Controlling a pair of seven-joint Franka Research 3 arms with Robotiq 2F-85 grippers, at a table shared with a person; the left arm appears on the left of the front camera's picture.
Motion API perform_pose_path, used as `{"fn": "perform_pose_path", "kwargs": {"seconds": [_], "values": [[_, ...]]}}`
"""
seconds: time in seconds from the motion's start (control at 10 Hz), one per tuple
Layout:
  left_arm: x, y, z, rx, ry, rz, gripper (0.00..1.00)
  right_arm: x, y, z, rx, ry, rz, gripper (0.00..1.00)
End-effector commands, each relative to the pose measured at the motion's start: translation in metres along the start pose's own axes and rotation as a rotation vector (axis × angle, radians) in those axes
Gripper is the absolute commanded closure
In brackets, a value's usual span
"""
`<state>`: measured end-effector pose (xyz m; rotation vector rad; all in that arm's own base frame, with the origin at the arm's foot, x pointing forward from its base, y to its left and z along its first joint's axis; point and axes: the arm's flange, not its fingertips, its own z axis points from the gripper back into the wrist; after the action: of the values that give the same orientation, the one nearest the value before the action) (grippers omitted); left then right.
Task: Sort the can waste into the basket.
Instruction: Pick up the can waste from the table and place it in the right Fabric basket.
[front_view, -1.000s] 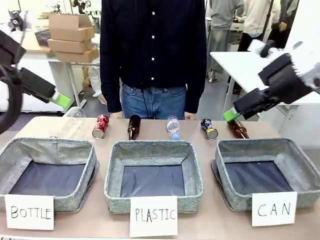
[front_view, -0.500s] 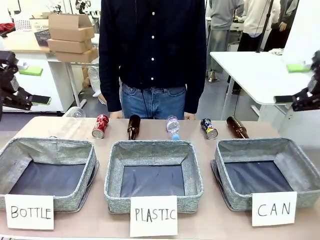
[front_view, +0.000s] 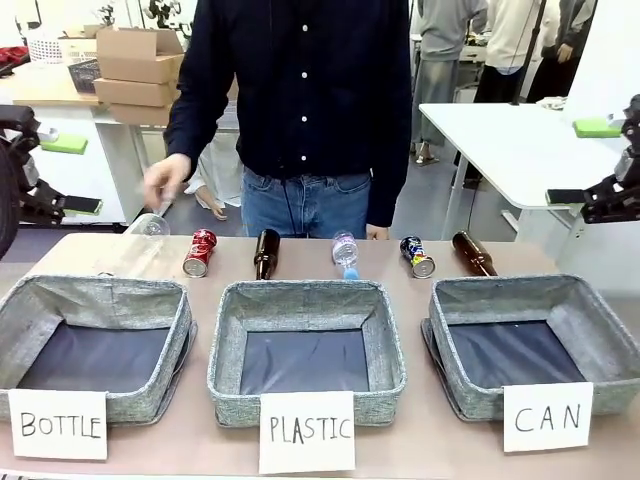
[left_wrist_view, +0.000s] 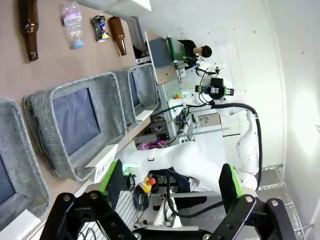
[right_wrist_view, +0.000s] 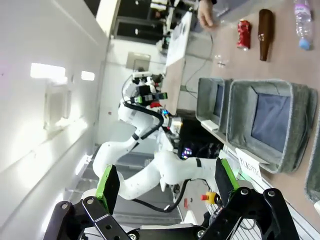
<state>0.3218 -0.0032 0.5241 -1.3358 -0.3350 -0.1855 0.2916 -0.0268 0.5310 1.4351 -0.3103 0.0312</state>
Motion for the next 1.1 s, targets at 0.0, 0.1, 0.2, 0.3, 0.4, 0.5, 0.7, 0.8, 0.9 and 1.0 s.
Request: {"fn": "perform_pose_path", "kwargs": {"seconds": [0.0, 0.1, 0.2, 0.3, 0.4, 0.5, 0.7, 0.8, 0.9, 1.0], "values": [[0.002, -0.001, 0.001, -0.021, -0.008, -0.034, 0.0, 0.004, 0.002, 0.005, 0.001, -0.001, 0.045, 0.0], [0.002, -0.001, 0.001, -0.021, -0.008, -0.034, 0.0, 0.004, 0.002, 0.005, 0.001, -0.001, 0.045, 0.0], [0.002, -0.001, 0.001, -0.021, -0.008, -0.034, 0.0, 0.004, 0.002, 0.005, 0.001, -0.001, 0.045, 0.0], [0.002, -0.001, 0.001, -0.021, -0.008, -0.034, 0.0, -0.002, 0.003, 0.003, -0.015, 0.007, 0.013, 0.0], [0.002, -0.001, 0.001, -0.021, -0.008, -0.034, 0.0, 0.017, 0.004, -0.021, -0.223, 0.013, 0.037, 0.0], [0.002, -0.001, 0.001, -0.021, -0.008, -0.034, 0.0, 0.041, 0.005, -0.049, -0.462, 0.016, 0.125, 0.0], [0.002, -0.001, 0.001, -0.021, -0.008, -0.034, 0.0, 0.097, -0.017, -0.104, -0.935, 0.076, 0.211, 0.0], [0.002, -0.001, 0.001, -0.021, -0.008, -0.034, 0.0, 0.118, -0.036, -0.125, -1.102, 0.095, 0.245, 0.0], [0.002, -0.001, 0.001, -0.021, -0.008, -0.034, 0.0, 0.132, -0.052, -0.149, -1.141, 0.11, 0.307, 0.0], [0.002, -0.001, 0.001, -0.021, -0.008, -0.034, 0.0, 0.141, -0.064, -0.167, -1.237, 0.06, 0.336, 0.0]]}}
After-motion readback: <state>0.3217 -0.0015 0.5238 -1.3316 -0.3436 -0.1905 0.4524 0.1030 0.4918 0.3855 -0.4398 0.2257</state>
